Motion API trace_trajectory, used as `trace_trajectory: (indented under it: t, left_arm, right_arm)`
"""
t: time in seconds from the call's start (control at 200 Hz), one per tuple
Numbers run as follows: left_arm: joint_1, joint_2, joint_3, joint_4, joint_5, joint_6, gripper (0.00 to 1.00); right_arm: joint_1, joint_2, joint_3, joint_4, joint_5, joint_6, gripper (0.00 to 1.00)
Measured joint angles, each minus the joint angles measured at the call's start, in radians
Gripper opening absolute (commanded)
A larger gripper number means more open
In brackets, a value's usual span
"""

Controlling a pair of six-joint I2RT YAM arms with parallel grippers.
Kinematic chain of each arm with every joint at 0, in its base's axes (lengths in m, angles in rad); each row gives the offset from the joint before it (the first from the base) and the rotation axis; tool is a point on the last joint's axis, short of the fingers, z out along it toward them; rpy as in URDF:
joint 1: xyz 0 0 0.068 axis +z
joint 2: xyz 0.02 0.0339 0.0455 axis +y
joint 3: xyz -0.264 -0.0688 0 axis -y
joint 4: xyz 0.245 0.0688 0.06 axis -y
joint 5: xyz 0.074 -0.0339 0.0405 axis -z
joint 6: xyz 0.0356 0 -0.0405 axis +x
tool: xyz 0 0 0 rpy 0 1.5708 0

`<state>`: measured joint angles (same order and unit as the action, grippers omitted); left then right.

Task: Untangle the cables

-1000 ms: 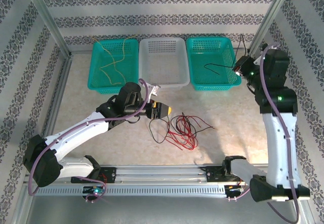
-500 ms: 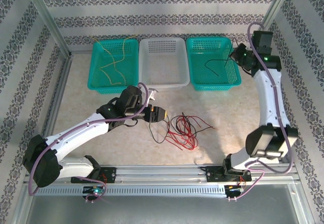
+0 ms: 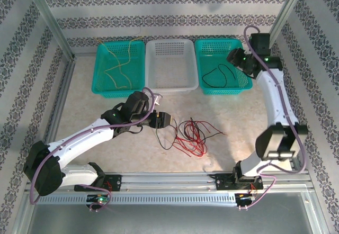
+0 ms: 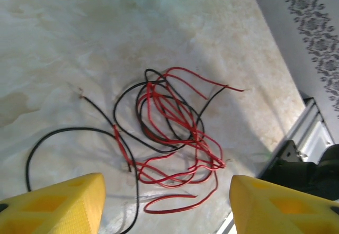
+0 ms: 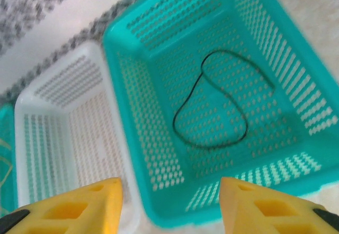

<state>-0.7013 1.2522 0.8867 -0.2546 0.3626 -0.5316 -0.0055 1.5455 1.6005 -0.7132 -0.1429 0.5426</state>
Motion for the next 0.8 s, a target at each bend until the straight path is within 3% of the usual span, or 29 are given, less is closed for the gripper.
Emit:
trace_trajectory:
  t: [0.235, 0.455, 0.635, 0.8]
  left_arm:
    - [0.000, 0.088, 0.006, -0.054, -0.002, 0.008, 0.51]
    - [-0.016, 0.163, 0.047, -0.072, 0.081, 0.028, 0.44]
    - [-0.077, 0.163, 0.047, -0.090, 0.160, 0.084, 0.45]
    - [-0.108, 0.201, 0.093, -0.187, 0.157, 0.164, 0.49]
  right_arm:
    - [0.285, -0.316, -0.395, 0.004, 0.081, 0.004, 0.54]
    - [0.460, -0.425, -0.703, -0.023, 0.119, 0.081, 0.53]
    - [0.485, -0.493, -0.788, -0.053, 0.128, 0.128, 0.53]
    - [0.474, -0.507, -0.783, -0.053, 0.127, 0.143, 0.53]
